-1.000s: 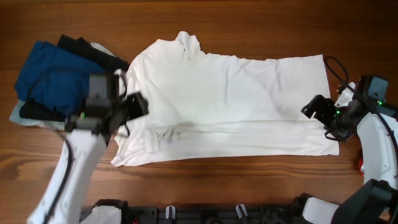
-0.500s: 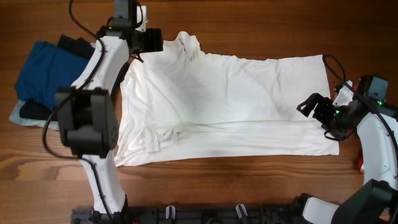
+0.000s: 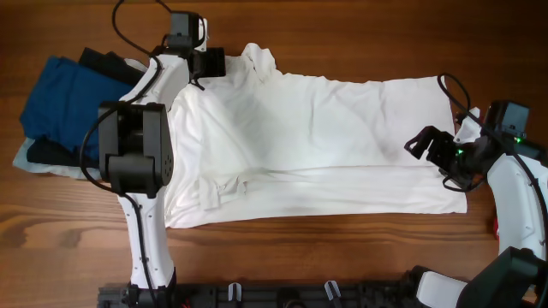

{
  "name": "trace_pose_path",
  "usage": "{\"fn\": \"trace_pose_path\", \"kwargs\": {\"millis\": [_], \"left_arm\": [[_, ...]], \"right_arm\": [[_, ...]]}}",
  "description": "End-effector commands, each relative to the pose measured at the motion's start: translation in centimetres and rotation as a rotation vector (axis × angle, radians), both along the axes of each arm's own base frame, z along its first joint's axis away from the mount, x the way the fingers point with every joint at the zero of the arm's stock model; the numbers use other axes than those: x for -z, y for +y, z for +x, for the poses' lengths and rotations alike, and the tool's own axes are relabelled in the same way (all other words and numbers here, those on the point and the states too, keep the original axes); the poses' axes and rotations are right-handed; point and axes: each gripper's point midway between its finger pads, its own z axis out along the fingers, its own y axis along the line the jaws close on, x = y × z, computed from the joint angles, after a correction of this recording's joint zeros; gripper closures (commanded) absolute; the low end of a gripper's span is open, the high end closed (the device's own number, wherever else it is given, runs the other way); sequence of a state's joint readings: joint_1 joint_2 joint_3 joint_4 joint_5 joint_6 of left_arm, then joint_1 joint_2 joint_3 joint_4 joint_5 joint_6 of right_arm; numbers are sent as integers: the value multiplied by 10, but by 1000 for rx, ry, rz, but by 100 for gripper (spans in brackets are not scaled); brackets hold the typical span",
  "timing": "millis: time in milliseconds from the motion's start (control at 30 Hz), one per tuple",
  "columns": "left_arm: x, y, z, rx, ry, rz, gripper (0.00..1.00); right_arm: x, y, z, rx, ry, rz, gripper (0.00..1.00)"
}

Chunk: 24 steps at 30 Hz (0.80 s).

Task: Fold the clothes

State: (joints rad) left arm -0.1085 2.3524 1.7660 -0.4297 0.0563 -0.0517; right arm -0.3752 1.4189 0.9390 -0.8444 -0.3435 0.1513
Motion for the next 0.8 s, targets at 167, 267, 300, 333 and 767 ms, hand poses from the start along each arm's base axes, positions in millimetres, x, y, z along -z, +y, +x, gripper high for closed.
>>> {"fn": "trace_pose_path", "kwargs": {"millis": [167,267,300,333,767], "left_arm": [[51,-42,-45,111,189,6,25],[51,-45,-46,118,190,2,37],[51,-45,-46,118,190,2,46],[51,-45,-46,118,190,2,53],[46,-21,-64,-3,285,-7,96]], "right_arm": [[-5,5,2,-28,-29,6,0],[-5,4,2,-29,-29,6,0],[-5,4,2,-29,-29,6,1],[-5,5,2,-29,-28,6,1],[-9,0,14,-18,-77,-11,29]]}}
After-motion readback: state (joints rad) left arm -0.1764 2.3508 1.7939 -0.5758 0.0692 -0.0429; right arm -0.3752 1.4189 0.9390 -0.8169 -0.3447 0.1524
